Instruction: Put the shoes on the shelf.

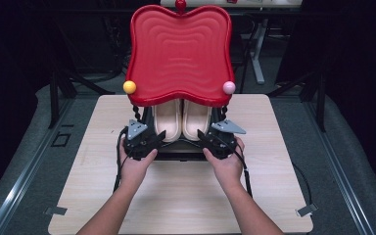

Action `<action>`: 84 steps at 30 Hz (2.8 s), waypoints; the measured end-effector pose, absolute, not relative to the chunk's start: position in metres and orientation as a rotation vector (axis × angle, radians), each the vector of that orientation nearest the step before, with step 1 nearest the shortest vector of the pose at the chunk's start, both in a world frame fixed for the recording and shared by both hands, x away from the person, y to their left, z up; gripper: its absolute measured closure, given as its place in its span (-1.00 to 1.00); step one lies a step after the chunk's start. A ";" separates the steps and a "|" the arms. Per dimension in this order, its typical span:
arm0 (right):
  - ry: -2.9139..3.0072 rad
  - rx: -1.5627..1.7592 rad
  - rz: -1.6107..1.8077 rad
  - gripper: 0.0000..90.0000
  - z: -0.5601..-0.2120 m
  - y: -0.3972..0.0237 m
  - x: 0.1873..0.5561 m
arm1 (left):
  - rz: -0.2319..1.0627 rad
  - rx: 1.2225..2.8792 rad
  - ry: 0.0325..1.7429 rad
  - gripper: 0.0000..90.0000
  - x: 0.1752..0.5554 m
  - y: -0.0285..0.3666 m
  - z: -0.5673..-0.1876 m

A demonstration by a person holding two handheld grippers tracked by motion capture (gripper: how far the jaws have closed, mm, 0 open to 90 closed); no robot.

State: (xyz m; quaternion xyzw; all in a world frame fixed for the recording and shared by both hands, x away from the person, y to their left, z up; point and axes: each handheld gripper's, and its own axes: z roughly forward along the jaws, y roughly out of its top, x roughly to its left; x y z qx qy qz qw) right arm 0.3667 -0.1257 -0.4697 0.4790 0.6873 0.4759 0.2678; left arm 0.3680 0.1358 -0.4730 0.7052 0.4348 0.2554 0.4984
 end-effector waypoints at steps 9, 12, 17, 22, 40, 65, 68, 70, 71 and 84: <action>1.861 1.214 1.271 0.08 -0.461 -0.125 0.348 | 0.617 1.698 1.012 0.06 0.352 0.142 -0.467; 1.879 1.197 1.261 0.05 -0.463 -0.127 0.341 | 0.625 1.712 1.001 0.03 0.346 0.147 -0.466; 1.920 1.189 1.211 -0.01 -0.466 -0.136 0.332 | 0.629 1.708 1.009 -0.02 0.335 0.159 -0.470; 1.966 1.163 1.157 -0.07 -0.472 -0.145 0.321 | 0.621 1.716 1.034 -0.03 0.324 0.174 -0.480; 1.967 1.186 1.098 -0.09 -0.506 -0.184 0.280 | 0.585 1.748 1.110 -0.04 0.288 0.213 -0.517; 1.968 1.323 1.065 -0.08 -0.543 -0.221 0.270 | 0.571 1.815 1.218 -0.04 0.281 0.243 -0.558; 1.984 1.328 1.059 -0.08 -0.548 -0.220 0.272 | 0.563 1.822 1.215 -0.05 0.282 0.241 -0.560; 1.989 1.318 1.057 -0.08 -0.551 -0.218 0.273 | 0.562 1.829 1.212 -0.05 0.283 0.240 -0.560; 1.994 1.310 1.049 -0.09 -0.551 -0.217 0.273 | 0.561 1.828 1.212 -0.05 0.283 0.240 -0.560; 2.017 1.307 1.043 -0.09 -0.558 -0.213 0.275 | 0.547 1.812 1.221 -0.05 0.284 0.241 -0.562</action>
